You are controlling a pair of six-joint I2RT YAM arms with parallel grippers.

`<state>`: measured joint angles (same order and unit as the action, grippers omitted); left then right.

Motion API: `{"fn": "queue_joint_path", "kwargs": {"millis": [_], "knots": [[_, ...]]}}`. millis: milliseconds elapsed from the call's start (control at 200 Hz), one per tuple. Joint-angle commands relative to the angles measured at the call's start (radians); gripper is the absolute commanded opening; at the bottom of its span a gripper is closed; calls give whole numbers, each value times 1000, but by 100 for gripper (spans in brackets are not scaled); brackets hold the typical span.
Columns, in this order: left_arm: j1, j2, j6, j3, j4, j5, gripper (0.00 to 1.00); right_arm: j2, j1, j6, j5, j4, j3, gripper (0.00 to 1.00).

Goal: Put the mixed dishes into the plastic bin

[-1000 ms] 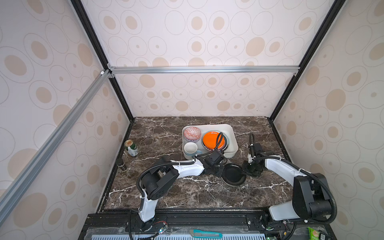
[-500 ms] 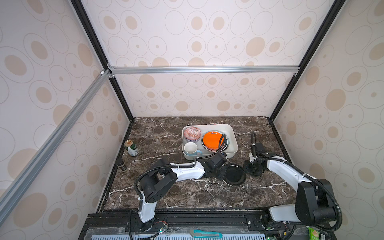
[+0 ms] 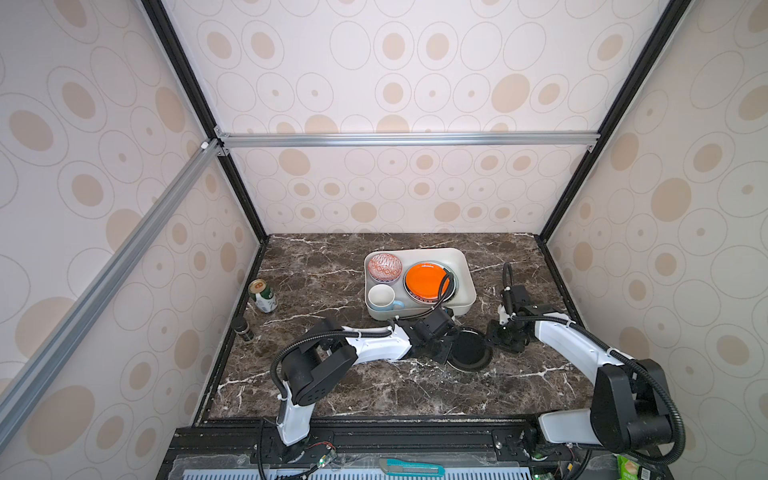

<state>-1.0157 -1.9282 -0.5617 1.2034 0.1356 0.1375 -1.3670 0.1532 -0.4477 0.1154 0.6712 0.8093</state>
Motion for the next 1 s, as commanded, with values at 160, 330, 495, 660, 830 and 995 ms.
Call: {"fn": "queue_joint_path", "kwargs": {"millis": [160,330,495,660,830,995], "knots": [[-5,-54,9,58,15,14,0,-20,0,11,-11,3,0,49],[-4,-64,11,74,18,18,0,-14,-5,13,-5,0,-5,48],[-5,-82,10,82,15,24,0,-15,-17,20,14,-12,-18,41],[-5,-99,8,88,8,32,0,-9,-37,25,50,-25,-35,26],[-4,-104,9,100,15,33,0,19,-56,40,46,5,-30,11],[-4,-52,11,94,33,7,0,66,-69,52,38,48,-15,1]]}}
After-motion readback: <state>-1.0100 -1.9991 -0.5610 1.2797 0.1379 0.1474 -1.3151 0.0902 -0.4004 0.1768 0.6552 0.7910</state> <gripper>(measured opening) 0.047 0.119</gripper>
